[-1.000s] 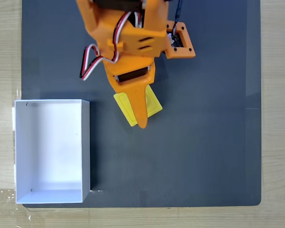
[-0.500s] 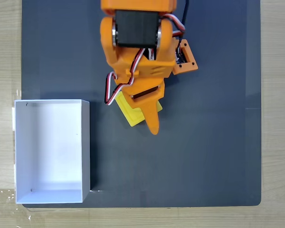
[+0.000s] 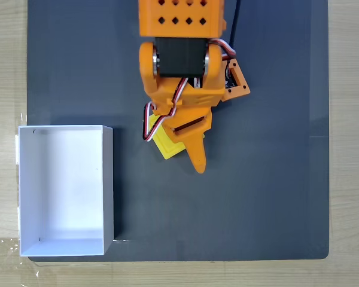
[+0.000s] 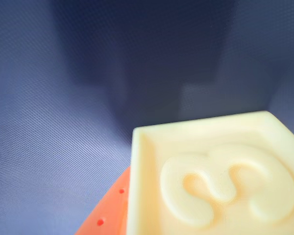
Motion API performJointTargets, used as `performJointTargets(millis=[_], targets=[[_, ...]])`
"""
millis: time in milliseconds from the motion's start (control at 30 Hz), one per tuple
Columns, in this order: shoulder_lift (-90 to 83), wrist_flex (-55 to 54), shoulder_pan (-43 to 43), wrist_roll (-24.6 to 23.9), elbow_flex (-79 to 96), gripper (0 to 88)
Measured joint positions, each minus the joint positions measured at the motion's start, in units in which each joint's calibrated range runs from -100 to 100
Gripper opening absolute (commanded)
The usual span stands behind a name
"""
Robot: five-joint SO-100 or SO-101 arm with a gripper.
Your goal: Grasp a yellow block and put it in the box
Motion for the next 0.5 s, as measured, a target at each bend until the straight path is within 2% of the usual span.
performJointTargets(millis=[133, 200, 500], targets=[[0.0, -0.4, 0.0, 0.0, 0.0, 50.0], [0.0, -0.4, 0.0, 0.0, 0.0, 46.6], [-0.1, -0.8, 0.0, 0.0, -0.1, 17.6]])
